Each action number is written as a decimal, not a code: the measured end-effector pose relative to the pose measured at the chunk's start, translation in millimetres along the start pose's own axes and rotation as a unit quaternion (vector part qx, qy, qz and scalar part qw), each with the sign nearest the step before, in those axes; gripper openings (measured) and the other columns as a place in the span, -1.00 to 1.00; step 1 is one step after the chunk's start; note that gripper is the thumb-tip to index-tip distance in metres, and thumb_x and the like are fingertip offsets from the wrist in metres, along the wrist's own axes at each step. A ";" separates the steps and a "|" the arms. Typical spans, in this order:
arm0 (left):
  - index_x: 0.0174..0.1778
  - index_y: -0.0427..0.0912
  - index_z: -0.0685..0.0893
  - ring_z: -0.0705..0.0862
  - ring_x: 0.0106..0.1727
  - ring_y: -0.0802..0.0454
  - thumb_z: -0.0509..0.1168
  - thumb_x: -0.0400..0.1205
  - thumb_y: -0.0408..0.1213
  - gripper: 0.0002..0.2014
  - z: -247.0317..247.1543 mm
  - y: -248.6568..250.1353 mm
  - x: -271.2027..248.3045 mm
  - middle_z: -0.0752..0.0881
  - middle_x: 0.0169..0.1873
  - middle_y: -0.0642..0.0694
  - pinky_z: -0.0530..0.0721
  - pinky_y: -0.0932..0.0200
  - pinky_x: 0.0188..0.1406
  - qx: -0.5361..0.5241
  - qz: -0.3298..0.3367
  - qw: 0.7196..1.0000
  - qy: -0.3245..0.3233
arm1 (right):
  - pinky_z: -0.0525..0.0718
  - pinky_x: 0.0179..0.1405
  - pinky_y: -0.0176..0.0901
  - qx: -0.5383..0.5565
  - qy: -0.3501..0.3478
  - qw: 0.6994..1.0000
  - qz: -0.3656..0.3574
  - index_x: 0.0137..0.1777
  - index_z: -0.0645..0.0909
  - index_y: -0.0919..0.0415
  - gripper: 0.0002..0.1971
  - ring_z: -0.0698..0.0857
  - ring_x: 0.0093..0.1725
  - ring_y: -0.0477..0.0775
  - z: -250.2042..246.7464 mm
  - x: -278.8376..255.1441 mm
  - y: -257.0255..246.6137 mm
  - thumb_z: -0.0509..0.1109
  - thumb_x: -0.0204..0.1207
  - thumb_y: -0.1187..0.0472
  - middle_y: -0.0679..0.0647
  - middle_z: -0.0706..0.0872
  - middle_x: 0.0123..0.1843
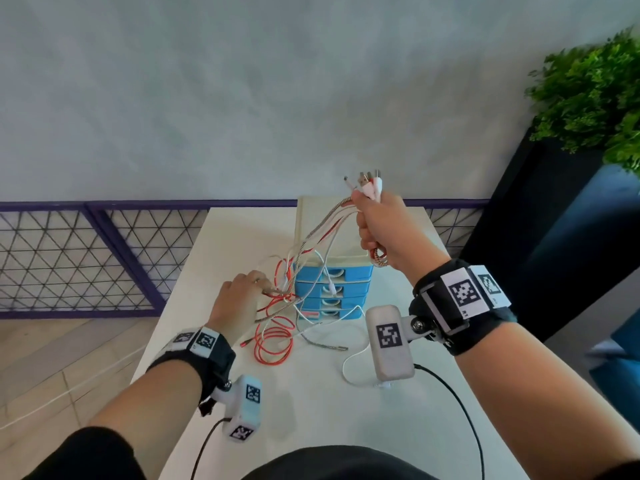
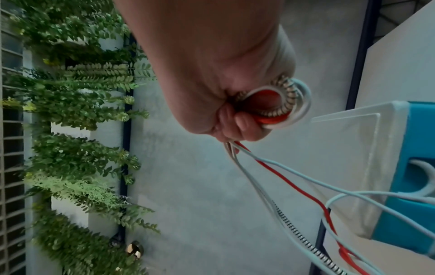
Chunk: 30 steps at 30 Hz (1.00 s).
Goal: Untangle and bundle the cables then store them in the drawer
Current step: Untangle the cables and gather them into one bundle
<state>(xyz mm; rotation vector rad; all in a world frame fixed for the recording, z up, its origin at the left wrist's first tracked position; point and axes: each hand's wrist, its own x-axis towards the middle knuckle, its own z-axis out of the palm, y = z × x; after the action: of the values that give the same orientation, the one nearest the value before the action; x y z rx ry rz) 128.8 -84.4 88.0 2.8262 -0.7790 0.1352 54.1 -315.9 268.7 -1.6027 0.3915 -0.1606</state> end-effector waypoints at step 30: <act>-0.19 -0.09 0.77 0.76 -0.06 0.05 0.32 0.62 -0.21 -0.86 -30.5 53.4 44.0 0.82 -0.18 0.00 0.66 0.18 0.12 -0.278 0.006 0.912 -0.301 | 0.31 -0.66 -0.31 -0.031 -0.050 0.998 -0.017 -0.16 0.46 0.16 -0.78 0.30 -0.67 -0.15 -13.7 -0.8 15.9 0.25 0.69 0.08 -0.10 0.41 -0.58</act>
<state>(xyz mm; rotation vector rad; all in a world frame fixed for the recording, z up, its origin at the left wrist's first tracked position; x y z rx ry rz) 138.0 -144.3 133.3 2.2988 -0.7782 -0.8559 46.4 -328.9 254.2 -1.6721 0.2943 -0.0949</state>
